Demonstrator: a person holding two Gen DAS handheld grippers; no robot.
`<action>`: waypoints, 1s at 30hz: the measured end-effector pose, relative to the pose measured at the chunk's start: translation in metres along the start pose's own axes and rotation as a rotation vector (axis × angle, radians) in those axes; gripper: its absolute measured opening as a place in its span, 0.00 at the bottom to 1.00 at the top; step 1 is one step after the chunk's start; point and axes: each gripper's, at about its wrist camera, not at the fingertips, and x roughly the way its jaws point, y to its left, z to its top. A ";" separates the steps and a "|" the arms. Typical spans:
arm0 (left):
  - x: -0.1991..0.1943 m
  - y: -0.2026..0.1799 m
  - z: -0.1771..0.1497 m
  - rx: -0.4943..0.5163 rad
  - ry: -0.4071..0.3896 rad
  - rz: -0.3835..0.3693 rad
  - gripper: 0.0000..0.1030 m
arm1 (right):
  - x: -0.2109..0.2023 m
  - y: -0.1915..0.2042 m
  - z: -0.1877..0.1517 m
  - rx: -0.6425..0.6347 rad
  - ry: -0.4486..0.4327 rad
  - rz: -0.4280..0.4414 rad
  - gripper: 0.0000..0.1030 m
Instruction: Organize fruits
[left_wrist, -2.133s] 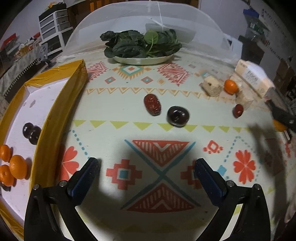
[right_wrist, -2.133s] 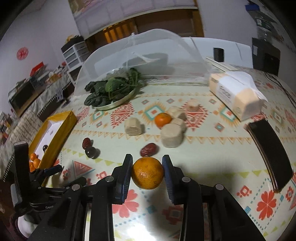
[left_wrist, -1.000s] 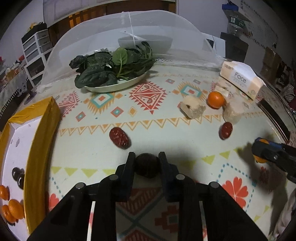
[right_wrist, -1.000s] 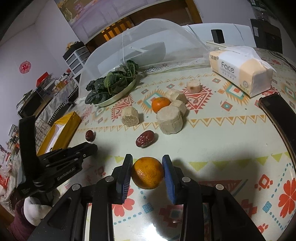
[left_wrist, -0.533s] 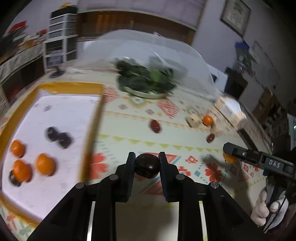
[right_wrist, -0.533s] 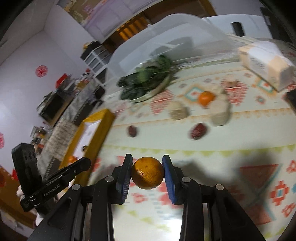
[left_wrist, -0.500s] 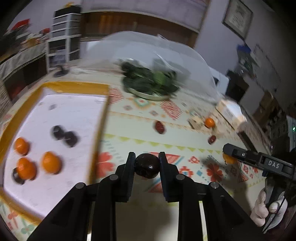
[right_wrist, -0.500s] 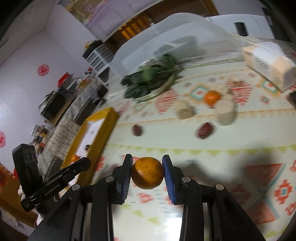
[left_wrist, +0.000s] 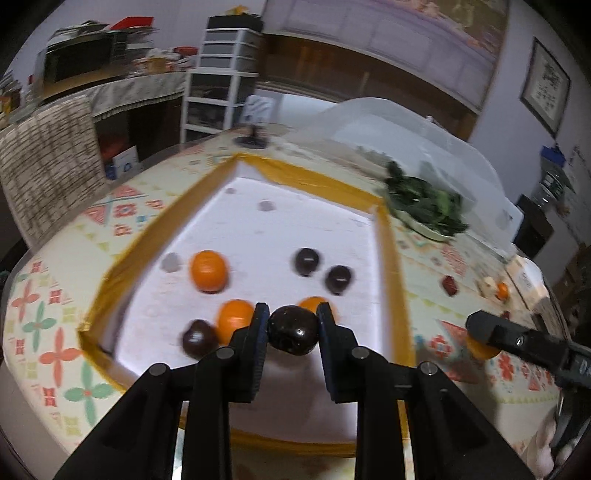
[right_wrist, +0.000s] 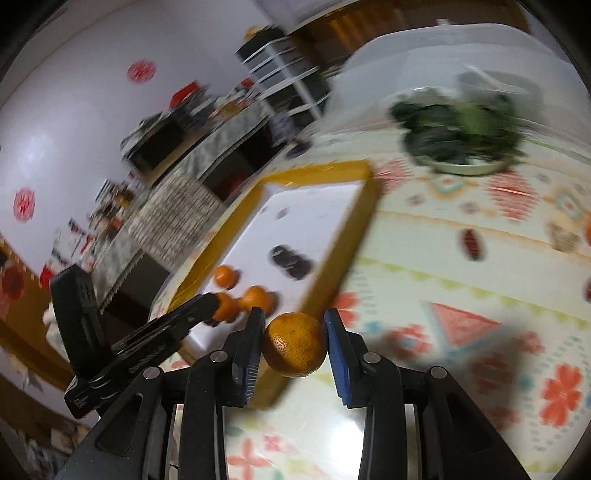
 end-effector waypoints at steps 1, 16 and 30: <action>0.001 0.004 0.000 -0.001 0.000 0.011 0.24 | 0.009 0.008 0.001 -0.017 0.010 -0.002 0.35; -0.012 0.028 0.004 0.004 -0.078 0.113 0.51 | 0.064 0.047 -0.004 -0.135 0.025 -0.103 0.37; -0.042 -0.001 0.003 0.108 -0.171 0.243 0.73 | 0.037 0.037 -0.008 -0.068 -0.049 -0.116 0.58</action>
